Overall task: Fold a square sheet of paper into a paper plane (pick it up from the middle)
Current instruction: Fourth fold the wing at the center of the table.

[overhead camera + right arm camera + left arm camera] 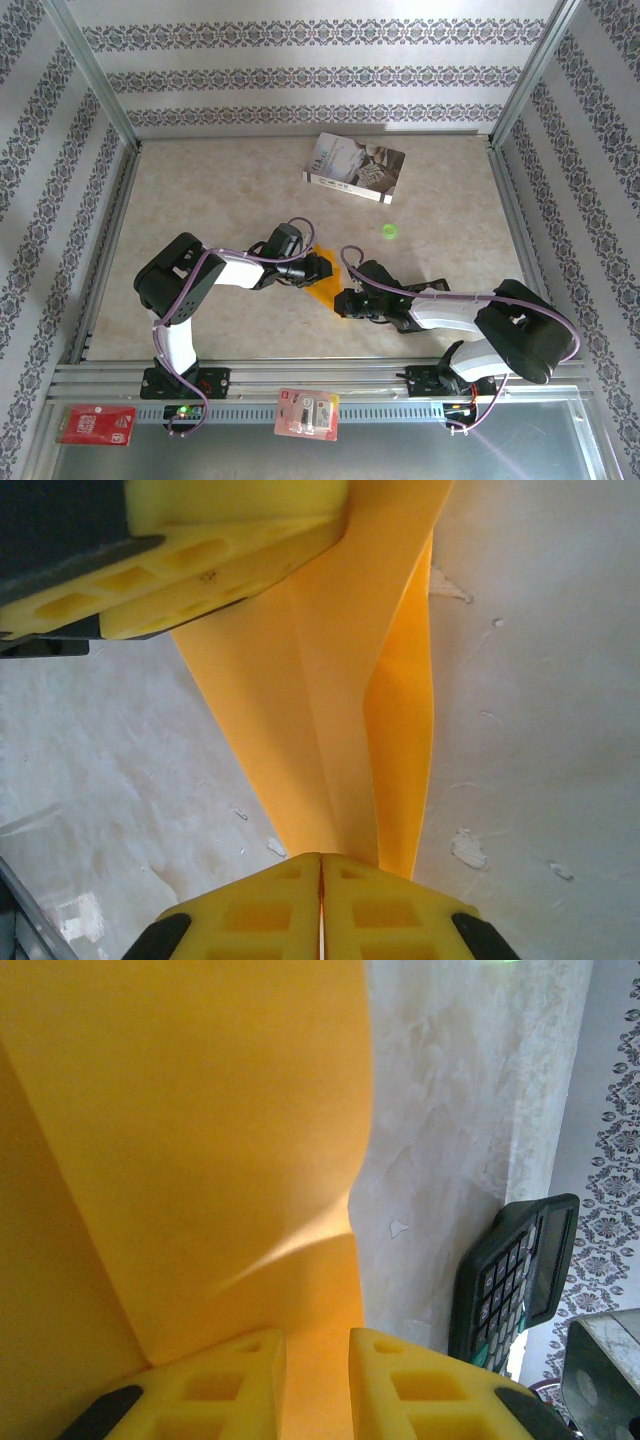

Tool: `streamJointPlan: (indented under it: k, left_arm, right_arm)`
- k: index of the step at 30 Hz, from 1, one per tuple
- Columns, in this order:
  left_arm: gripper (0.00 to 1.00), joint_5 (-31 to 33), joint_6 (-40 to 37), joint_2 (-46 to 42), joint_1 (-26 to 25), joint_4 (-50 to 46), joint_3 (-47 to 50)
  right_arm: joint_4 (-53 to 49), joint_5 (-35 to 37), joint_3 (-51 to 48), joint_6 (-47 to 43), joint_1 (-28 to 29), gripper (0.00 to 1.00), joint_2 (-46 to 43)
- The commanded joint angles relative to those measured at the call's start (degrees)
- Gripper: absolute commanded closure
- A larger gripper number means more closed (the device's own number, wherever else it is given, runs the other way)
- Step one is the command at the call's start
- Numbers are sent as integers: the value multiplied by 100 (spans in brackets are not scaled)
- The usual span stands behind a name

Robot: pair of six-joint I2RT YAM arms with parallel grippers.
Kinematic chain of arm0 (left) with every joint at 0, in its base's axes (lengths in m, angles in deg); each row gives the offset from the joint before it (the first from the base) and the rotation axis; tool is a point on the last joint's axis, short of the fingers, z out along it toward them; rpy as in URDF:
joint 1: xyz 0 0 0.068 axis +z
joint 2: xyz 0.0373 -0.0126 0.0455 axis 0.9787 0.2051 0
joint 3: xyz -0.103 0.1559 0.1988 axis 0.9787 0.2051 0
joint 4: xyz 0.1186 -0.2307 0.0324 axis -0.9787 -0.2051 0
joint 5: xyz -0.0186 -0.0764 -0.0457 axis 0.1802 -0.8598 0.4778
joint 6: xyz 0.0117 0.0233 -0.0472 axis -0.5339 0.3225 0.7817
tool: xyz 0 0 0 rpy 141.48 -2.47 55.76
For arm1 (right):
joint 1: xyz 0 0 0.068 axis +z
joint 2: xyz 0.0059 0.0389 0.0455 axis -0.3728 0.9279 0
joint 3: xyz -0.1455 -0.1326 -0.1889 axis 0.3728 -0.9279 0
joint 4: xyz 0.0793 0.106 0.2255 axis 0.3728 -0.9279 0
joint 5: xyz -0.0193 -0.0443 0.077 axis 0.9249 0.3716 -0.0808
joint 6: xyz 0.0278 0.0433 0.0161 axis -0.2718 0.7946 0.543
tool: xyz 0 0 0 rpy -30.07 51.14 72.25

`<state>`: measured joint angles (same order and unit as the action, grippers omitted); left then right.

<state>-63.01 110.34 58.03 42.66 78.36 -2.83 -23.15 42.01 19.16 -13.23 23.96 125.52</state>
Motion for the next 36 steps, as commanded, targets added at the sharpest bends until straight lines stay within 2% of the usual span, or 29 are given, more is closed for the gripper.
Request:
streamJointPlan:
  k: [1,29,36]
  left_arm:
    - [77,226,-68,114,122,-239,131]
    - [77,246,-57,118,132,-235,163]
    - [77,249,-66,156,132,-231,168]
  right_arm:
    - [58,-11,-100,-32,-45,91,63]
    - [208,105,-527,1,-82,91,217]
    - [118,-69,-380,13,-188,90,-292]
